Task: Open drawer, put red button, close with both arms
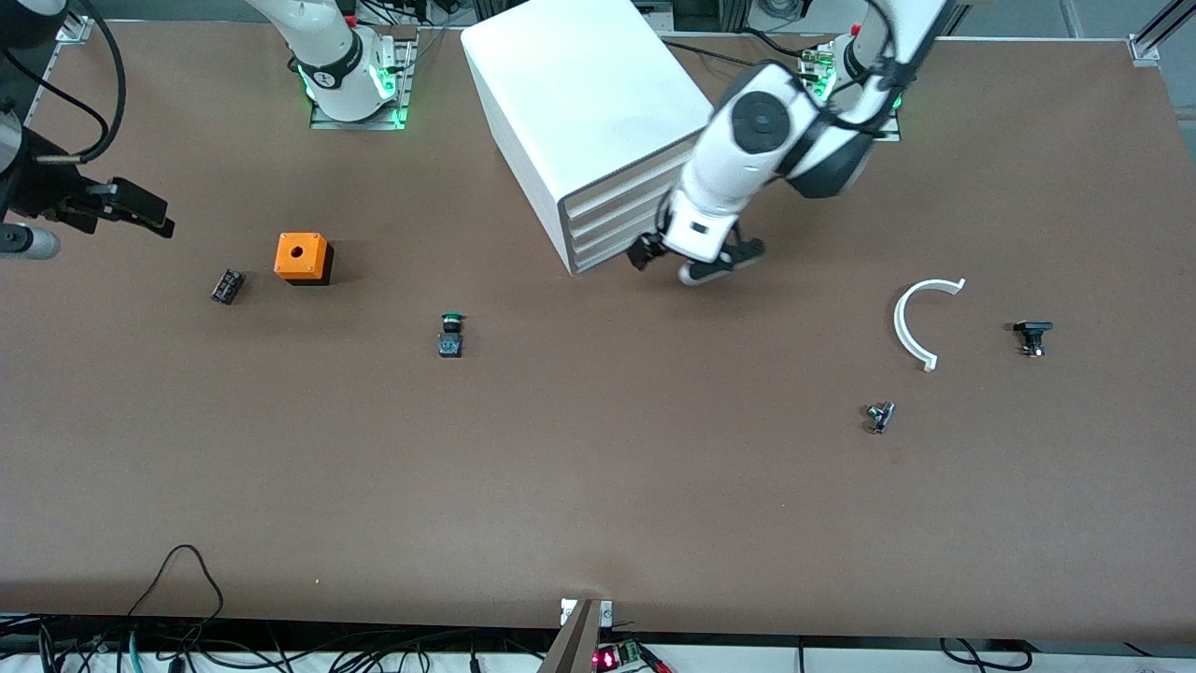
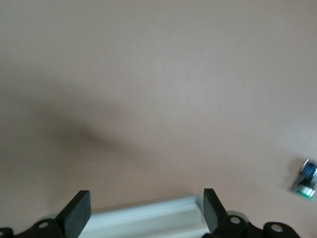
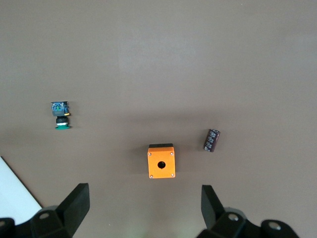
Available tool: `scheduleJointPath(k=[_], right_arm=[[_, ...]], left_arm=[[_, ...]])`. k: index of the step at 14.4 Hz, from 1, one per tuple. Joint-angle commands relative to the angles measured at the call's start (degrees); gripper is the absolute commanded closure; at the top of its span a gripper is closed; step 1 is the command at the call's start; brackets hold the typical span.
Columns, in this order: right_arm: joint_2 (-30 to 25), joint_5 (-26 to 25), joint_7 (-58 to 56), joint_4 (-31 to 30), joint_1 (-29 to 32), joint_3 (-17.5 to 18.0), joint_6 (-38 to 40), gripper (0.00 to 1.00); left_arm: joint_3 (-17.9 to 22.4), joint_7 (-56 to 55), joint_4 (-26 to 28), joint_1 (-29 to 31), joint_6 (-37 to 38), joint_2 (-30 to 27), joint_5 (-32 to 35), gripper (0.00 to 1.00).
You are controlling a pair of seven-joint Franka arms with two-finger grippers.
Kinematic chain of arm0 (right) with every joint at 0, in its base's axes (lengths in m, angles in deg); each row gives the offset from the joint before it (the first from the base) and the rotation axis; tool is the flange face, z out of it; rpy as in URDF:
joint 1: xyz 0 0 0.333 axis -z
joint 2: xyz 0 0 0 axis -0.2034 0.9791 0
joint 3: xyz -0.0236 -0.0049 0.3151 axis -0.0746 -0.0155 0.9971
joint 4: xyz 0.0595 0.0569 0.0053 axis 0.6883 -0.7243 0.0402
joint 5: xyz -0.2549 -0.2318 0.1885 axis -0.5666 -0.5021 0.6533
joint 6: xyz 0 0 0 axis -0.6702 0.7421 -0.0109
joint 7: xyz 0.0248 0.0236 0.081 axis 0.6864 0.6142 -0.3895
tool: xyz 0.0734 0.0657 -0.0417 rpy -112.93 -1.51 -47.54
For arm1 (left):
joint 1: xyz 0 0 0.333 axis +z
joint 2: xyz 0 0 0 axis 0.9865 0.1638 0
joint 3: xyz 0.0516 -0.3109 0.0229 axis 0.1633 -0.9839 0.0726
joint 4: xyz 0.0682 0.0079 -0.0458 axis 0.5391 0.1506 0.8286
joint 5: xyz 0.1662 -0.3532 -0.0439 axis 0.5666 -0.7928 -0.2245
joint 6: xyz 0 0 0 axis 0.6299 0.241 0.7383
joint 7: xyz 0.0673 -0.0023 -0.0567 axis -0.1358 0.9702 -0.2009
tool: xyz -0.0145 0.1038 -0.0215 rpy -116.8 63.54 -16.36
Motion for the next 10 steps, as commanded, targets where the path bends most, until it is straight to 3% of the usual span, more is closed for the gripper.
scheduleJointPath(k=[1, 7, 10], right_arm=[[-2.0, -0.4, -0.1, -2.8, 0.0, -0.1, -1.6, 0.00], [-1.7, -0.4, -3.4, -1.5, 0.1, -0.6, -1.4, 0.00], [-1.5, -0.7, -2.9, -1.4, -0.1, -0.3, -1.7, 0.00]], left_arm=[[2.6, 10.5, -1.0, 4.3, 6.6, -6.9, 1.9, 0.00], [20.5, 37.8, -12.7, 5.2, 31.5, -14.6, 1.9, 0.00], [25.5, 46.3, -15.0, 5.2, 37.1, -16.7, 2.7, 0.00]])
